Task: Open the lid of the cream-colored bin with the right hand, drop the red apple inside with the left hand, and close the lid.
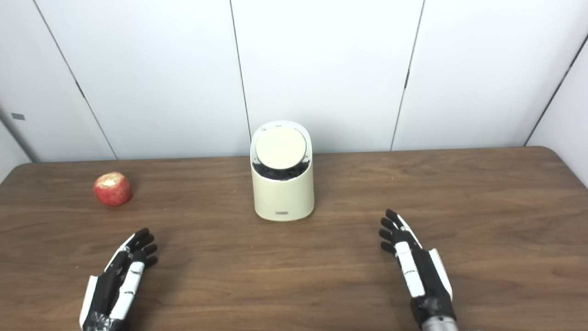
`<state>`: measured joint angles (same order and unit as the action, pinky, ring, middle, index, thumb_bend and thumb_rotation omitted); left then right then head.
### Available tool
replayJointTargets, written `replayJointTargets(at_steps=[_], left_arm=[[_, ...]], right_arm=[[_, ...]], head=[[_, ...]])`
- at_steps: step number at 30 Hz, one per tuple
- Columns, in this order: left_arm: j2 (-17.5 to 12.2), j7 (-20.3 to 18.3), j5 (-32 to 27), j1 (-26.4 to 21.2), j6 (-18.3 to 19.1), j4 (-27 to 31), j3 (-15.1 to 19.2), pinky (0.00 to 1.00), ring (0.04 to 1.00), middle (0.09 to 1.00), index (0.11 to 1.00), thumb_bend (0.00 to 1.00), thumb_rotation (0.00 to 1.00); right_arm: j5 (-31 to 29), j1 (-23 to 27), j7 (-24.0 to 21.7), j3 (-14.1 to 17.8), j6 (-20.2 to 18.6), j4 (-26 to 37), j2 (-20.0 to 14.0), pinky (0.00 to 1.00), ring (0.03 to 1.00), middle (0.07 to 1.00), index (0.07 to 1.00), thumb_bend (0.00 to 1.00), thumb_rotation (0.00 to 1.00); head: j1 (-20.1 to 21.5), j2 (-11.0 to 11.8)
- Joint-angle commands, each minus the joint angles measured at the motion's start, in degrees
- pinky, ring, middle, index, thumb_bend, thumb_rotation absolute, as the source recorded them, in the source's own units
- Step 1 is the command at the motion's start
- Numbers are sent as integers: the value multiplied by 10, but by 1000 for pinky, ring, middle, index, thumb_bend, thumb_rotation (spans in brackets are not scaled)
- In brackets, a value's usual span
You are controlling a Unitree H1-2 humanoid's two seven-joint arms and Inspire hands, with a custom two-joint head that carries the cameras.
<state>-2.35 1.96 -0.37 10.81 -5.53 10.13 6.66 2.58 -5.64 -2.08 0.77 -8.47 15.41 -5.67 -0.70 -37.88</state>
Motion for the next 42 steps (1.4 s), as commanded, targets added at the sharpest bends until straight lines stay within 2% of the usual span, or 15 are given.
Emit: replayJointTargets(at_steps=[1,7,10,17,21,23,27,32,35,42], left_arm=[[3,4,5,8,-16,-18,-3,812,846,867,877,487,698],[7,4,-4,8,-12,-16,-1,814,844,865,871,480,661],[6,7,7,9,-8,-13,-3,809,843,866,874,484,688],[6,4,-1,8,-14,-17,-2,814,847,867,871,486,680],[6,6,2,6,-21,-25,-2,809,843,868,871,492,674],[4,7,5,5,-24,-28,-1,807,841,867,868,514,675],[3,4,-4,4,-28,-35,2,824,850,874,874,506,672],[3,4,-7,3,-40,-48,4,829,853,874,876,486,654],[2,4,0,4,-47,-53,2,824,852,876,878,488,659],[0,3,2,8,-65,-64,2,809,846,868,879,443,670]], right_arm=[[-5,8,-5,-4,4,9,1,830,871,901,913,428,1000],[-5,8,-4,-4,5,9,1,833,873,902,912,430,997],[-3,7,-5,-4,5,10,0,835,875,904,913,434,1000],[-6,7,-6,-4,3,11,0,830,872,904,913,438,989],[6,5,-4,-9,10,8,-1,808,859,896,909,508,894],[24,5,0,-14,11,9,-3,784,842,885,903,492,858],[44,12,7,-19,-3,15,3,764,842,878,896,483,705],[28,41,14,-12,0,11,18,748,844,882,896,497,572],[22,65,16,-8,-4,9,24,764,847,879,894,603,623],[44,119,23,-10,0,-2,21,776,843,874,894,632,729]], head=[[0,-1],[0,-1],[-1,-1],[-1,-1],[-3,14],[-1,18],[-3,31],[-5,50],[-6,60],[-5,88]])
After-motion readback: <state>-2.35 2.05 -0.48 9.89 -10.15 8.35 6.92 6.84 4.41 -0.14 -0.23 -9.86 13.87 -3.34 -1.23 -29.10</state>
